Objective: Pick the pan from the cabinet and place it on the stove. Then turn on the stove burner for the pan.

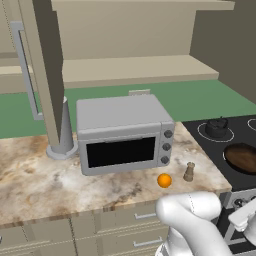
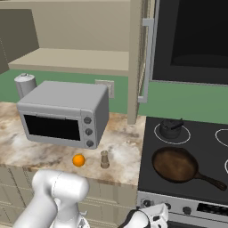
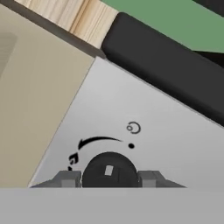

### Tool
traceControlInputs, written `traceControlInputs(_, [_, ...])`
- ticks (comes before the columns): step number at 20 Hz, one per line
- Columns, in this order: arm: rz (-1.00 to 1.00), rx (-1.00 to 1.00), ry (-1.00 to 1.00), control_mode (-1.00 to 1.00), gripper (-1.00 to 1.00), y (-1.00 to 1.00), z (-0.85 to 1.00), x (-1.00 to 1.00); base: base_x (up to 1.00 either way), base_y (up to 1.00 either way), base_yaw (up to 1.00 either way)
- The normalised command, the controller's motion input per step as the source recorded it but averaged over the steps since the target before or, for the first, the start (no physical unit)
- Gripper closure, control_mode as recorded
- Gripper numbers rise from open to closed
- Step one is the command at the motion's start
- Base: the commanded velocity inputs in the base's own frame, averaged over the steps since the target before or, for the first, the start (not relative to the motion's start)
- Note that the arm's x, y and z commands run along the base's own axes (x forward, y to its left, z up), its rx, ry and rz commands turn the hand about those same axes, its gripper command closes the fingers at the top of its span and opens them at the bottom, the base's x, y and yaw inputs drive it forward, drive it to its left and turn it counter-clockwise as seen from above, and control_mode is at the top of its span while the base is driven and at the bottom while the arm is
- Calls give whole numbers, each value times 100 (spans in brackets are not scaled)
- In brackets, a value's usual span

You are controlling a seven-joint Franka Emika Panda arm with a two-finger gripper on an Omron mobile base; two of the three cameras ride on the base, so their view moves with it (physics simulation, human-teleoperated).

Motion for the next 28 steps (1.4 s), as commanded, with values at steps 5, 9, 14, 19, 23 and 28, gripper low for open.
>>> traceControlInputs(5, [0,-29,0,-100,100,0,12,0,0,0,0])
traceControlInputs(9, [0,-29,0,-100,100,0,10,0,0,0,0])
traceControlInputs(14, [0,-30,0,-100,100,0,9,-2,0,0,0])
traceControlInputs(19, [0,-29,0,-100,100,0,7,-3,0,0,0])
traceControlInputs(23, [0,-27,0,-100,100,0,3,0,0,0,0])
traceControlInputs(28, [0,-17,0,-100,100,11,1,-4,0,0,0])
